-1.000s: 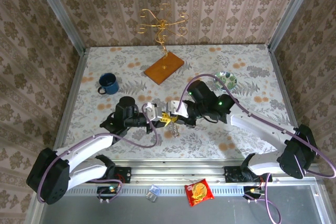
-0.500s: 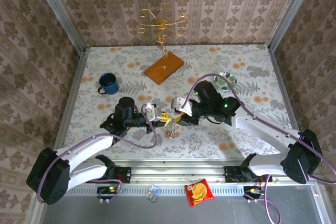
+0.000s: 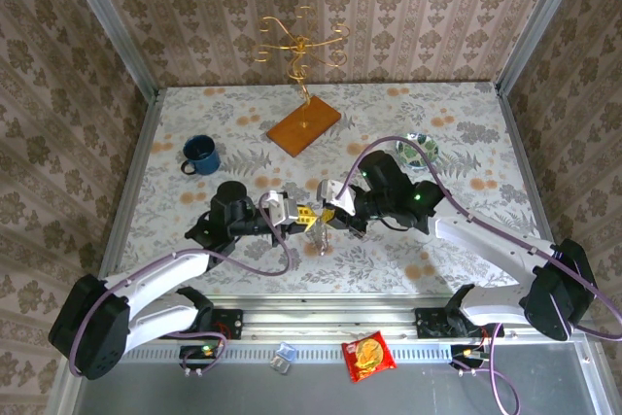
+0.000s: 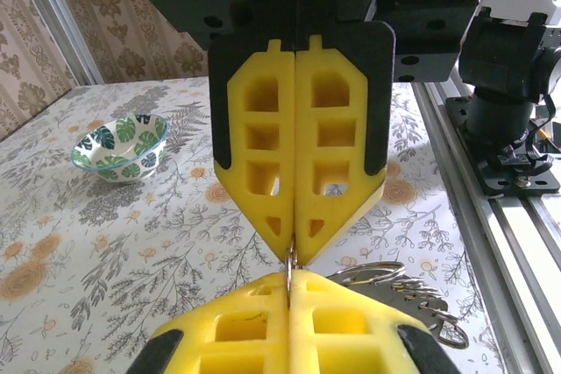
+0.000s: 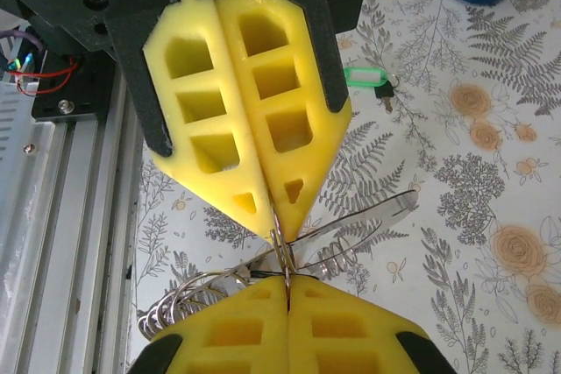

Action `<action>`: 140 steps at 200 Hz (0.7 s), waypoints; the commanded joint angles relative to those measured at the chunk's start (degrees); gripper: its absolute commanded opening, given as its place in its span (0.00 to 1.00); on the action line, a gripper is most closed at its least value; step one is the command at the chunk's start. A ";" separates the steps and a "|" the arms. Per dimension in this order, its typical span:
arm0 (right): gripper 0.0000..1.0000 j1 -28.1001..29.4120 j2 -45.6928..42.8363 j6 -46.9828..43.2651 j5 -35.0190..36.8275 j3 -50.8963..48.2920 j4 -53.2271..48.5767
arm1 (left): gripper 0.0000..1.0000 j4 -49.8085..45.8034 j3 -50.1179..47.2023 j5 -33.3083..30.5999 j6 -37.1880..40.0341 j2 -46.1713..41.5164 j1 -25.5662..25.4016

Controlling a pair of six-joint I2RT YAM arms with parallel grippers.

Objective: Put the keys on the keyring

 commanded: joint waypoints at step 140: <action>0.26 -0.52 -4.84 2.61 -1.75 -8.99 15.64 | 0.00 21.35 -5.12 -0.58 -11.82 2.72 -0.89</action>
